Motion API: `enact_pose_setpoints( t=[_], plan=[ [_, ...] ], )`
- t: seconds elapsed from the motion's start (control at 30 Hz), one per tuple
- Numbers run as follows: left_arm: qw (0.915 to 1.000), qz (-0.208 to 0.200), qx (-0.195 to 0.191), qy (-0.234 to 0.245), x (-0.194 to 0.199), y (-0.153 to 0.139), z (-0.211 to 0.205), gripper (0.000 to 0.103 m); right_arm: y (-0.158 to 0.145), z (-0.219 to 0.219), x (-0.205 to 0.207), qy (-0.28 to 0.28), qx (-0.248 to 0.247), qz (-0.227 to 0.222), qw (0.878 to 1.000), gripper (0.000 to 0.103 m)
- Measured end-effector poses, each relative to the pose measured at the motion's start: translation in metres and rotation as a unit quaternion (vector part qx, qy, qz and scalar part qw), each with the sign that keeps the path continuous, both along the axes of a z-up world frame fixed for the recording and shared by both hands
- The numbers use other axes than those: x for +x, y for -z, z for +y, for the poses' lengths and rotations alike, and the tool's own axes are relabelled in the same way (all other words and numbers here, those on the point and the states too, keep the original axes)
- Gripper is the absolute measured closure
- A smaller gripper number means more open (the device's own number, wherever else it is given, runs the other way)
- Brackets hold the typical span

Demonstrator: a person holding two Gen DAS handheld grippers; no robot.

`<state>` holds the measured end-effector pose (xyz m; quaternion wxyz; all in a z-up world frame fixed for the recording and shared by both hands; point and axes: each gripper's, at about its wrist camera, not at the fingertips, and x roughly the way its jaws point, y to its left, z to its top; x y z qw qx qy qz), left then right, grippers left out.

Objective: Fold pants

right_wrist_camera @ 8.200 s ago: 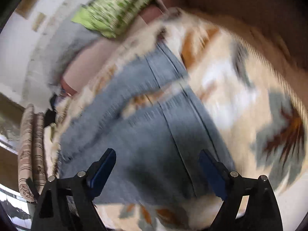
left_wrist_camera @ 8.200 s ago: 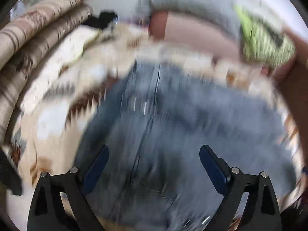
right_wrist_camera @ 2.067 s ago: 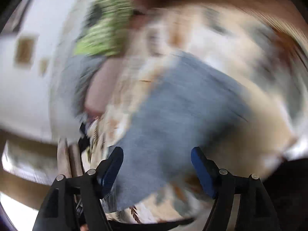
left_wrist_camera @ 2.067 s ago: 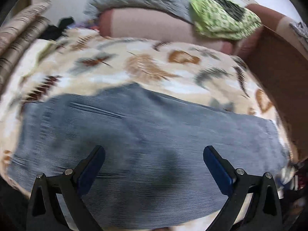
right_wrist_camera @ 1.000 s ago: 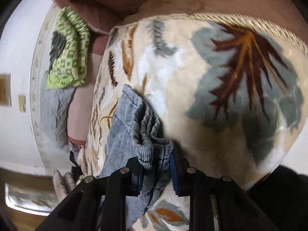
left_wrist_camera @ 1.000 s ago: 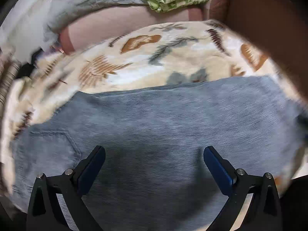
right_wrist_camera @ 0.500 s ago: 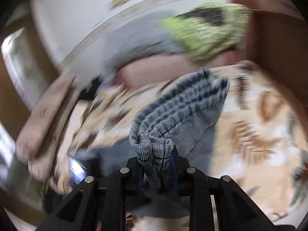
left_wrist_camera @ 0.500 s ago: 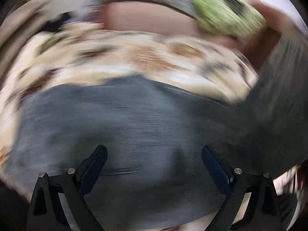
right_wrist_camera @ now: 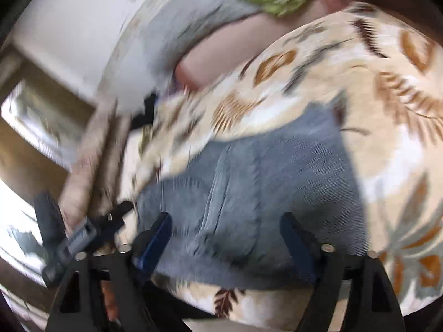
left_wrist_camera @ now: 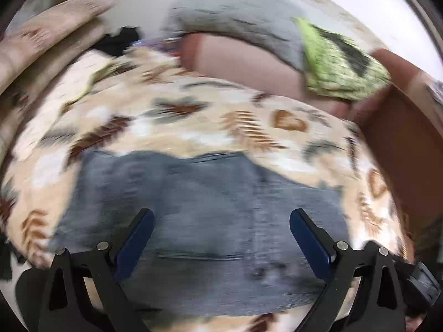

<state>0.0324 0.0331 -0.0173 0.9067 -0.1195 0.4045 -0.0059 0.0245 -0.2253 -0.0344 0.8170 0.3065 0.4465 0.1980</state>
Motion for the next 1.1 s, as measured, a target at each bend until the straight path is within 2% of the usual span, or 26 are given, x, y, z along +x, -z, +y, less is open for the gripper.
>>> enact_pose_setpoints(
  t=[0.03, 0.07, 0.1, 0.13, 0.2, 0.23, 0.27, 0.37, 0.43, 0.5, 0.53, 0.6, 0.63, 0.67, 0.7, 0.77, 0.83, 0.93, 1.0, 1.07, 1.1],
  plan=[
    [1.0000, -0.001, 0.000, 0.008, -0.003, -0.004, -0.012, 0.005, 0.011, -0.011, 0.004, 0.013, 0.014, 0.020, 1.000, 0.011],
    [0.9998, 0.004, 0.007, 0.018, -0.001, 0.001, -0.024, 0.005, 0.031, -0.018, 0.006, 0.018, 0.015, 0.062, 0.998, 0.011],
    [0.9986, 0.026, 0.037, 0.028, 0.003, 0.015, -0.038, 0.005, 0.055, -0.022, 0.008, 0.011, 0.015, 0.120, 0.993, 0.014],
    [0.9951, 0.055, 0.072, 0.041, 0.009, 0.029, -0.051, 0.005, 0.058, -0.027, 0.005, 0.009, 0.030, 0.111, 0.993, 0.015],
    [0.9745, 0.138, 0.161, 0.074, 0.015, 0.082, -0.071, 0.003, 0.045, -0.036, 0.006, 0.007, 0.046, 0.104, 0.994, 0.015],
    [0.9765, 0.101, 0.176, 0.074, 0.005, 0.087, -0.072, 0.003, 0.037, -0.039, 0.010, 0.009, 0.046, 0.099, 0.994, 0.015],
    [0.9766, 0.089, 0.181, 0.073, 0.001, 0.085, -0.073, 0.003, 0.022, -0.044, 0.016, 0.012, 0.045, 0.079, 0.996, 0.015],
    [0.9756, 0.098, 0.182, 0.072, -0.001, 0.084, -0.071, 0.003, -0.007, -0.044, 0.044, -0.001, 0.050, 0.040, 0.998, 0.015],
    [0.9759, 0.095, 0.182, 0.074, -0.002, 0.084, -0.070, 0.002, -0.011, -0.048, 0.069, 0.002, 0.069, 0.031, 0.997, 0.015],
    [0.9766, 0.092, 0.180, 0.072, -0.004, 0.085, -0.069, 0.002, 0.008, -0.042, 0.107, -0.011, 0.107, 0.046, 0.993, 0.014],
    [0.9770, 0.092, 0.178, 0.072, -0.004, 0.086, -0.069, 0.002, 0.024, -0.038, 0.121, -0.008, 0.107, 0.067, 0.992, 0.014],
    [0.9774, 0.095, 0.174, 0.072, -0.003, 0.085, -0.069, 0.002, 0.083, -0.036, 0.151, 0.004, 0.080, 0.157, 0.984, 0.015],
    [0.9776, 0.097, 0.172, 0.073, -0.006, 0.084, -0.067, 0.002, 0.095, -0.040, 0.152, 0.004, 0.096, 0.158, 0.983, 0.015],
    [0.9780, 0.097, 0.169, 0.074, 0.003, 0.086, -0.069, 0.002, 0.088, -0.046, 0.149, 0.017, 0.112, 0.142, 0.983, 0.015],
    [0.9786, 0.098, 0.166, 0.073, 0.007, 0.088, -0.069, 0.002, 0.075, -0.047, 0.145, 0.022, 0.105, 0.139, 0.984, 0.015],
    [0.9789, 0.097, 0.165, 0.070, 0.005, 0.087, -0.068, 0.001, 0.045, -0.042, 0.129, 0.013, 0.047, 0.104, 0.993, 0.015],
    [0.9798, 0.096, 0.160, 0.071, 0.003, 0.087, -0.066, 0.001, 0.023, -0.042, 0.104, -0.017, 0.038, 0.073, 0.996, 0.015],
    [0.9802, 0.097, 0.158, 0.070, 0.001, 0.087, -0.066, 0.001, 0.005, -0.041, 0.059, -0.033, 0.012, 0.058, 0.998, 0.015],
    [0.9803, 0.096, 0.158, 0.070, 0.001, 0.087, -0.066, 0.001, 0.015, -0.036, 0.035, -0.044, 0.005, 0.068, 0.997, 0.015],
    [0.9805, 0.097, 0.156, 0.070, 0.001, 0.087, -0.066, 0.001, 0.054, -0.027, 0.024, -0.069, -0.038, 0.121, 0.990, 0.015],
    [0.9804, 0.097, 0.157, 0.071, 0.001, 0.087, -0.066, 0.001, 0.065, -0.029, 0.020, -0.072, -0.034, 0.120, 0.990, 0.015]
  ],
)
